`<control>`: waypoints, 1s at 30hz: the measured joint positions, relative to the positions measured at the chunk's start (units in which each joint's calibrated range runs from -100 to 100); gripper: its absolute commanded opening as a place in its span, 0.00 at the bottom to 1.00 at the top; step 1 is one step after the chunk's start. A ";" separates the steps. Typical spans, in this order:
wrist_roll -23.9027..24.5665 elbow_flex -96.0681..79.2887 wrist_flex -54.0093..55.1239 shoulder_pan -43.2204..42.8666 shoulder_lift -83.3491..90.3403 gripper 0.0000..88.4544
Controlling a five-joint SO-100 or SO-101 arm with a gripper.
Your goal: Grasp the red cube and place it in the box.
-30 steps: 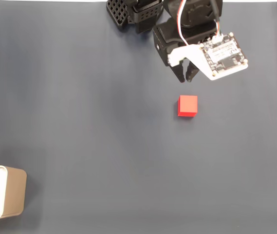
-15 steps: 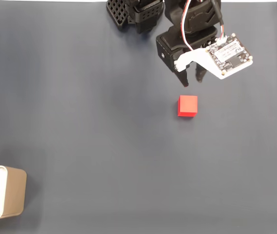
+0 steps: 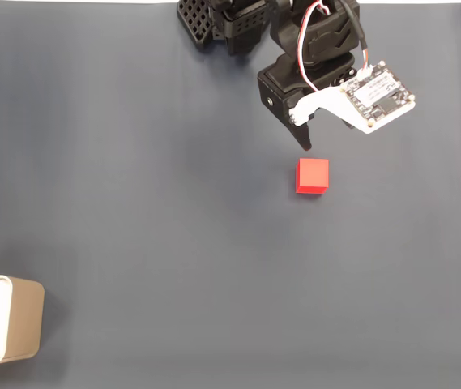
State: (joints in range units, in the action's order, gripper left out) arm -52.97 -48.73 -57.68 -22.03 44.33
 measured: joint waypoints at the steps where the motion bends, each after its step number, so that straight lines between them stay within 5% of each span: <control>1: -0.05 -0.72 0.48 0.00 0.17 0.31; 30: -1.86 -12.39 15.35 3.34 -2.87 0.44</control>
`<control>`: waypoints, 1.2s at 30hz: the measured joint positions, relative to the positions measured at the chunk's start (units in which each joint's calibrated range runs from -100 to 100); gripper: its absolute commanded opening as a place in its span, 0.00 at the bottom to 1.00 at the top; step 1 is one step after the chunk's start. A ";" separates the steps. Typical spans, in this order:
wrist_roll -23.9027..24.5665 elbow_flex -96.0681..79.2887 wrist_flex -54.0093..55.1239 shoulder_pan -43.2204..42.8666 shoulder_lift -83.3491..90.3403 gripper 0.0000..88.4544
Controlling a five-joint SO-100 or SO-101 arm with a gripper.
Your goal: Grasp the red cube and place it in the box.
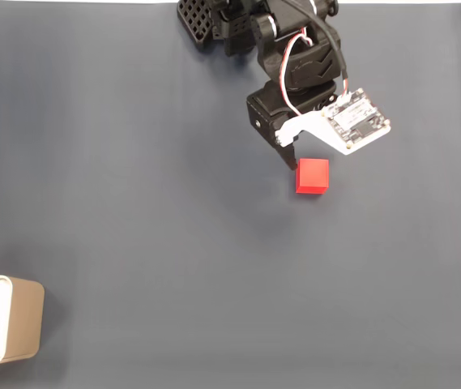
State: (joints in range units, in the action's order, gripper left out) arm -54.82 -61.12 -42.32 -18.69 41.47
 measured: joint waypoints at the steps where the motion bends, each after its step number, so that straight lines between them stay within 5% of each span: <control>1: -0.10 -0.18 0.48 0.22 -0.09 0.44; 36: -0.78 -4.16 9.31 0.67 -6.17 0.45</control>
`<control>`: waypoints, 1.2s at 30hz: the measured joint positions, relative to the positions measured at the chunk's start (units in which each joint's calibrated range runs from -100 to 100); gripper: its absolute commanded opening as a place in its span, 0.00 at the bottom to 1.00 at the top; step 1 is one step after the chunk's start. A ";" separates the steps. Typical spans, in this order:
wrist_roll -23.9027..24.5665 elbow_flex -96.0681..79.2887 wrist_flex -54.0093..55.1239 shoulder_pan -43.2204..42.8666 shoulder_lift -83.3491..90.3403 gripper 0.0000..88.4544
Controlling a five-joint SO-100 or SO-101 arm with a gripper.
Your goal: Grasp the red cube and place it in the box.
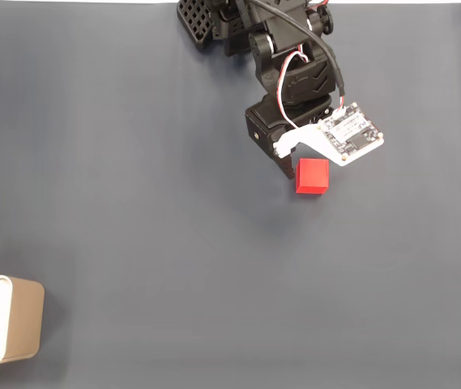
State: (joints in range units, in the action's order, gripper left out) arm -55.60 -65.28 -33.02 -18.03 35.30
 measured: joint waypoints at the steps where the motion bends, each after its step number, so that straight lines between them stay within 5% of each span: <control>1: 0.00 -0.36 0.32 0.00 0.00 0.45; 36: 1.47 -0.45 5.17 -1.11 -7.64 0.46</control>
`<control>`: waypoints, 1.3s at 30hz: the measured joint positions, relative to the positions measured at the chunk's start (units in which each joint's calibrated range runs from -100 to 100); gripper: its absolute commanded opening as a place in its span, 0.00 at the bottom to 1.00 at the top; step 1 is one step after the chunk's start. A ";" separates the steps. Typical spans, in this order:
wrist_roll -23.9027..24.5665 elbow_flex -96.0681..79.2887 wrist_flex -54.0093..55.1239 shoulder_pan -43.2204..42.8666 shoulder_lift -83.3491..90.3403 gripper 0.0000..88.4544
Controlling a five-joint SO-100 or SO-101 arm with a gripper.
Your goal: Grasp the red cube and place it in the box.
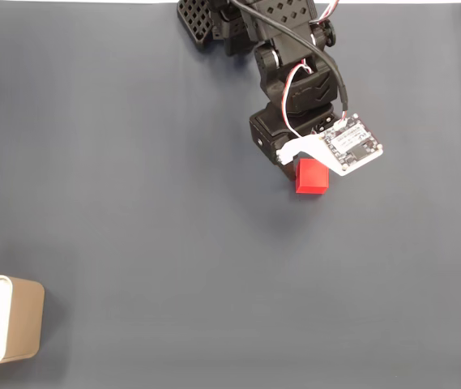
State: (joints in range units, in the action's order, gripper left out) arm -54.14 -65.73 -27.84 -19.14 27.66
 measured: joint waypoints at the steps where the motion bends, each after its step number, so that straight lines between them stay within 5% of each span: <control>1: 0.24 0.00 0.00 0.00 -0.17 0.46; 39: 3.76 3.35 1.83 -3.86 -3.73 0.46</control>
State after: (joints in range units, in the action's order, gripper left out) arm -50.38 -62.39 -26.01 -23.00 23.93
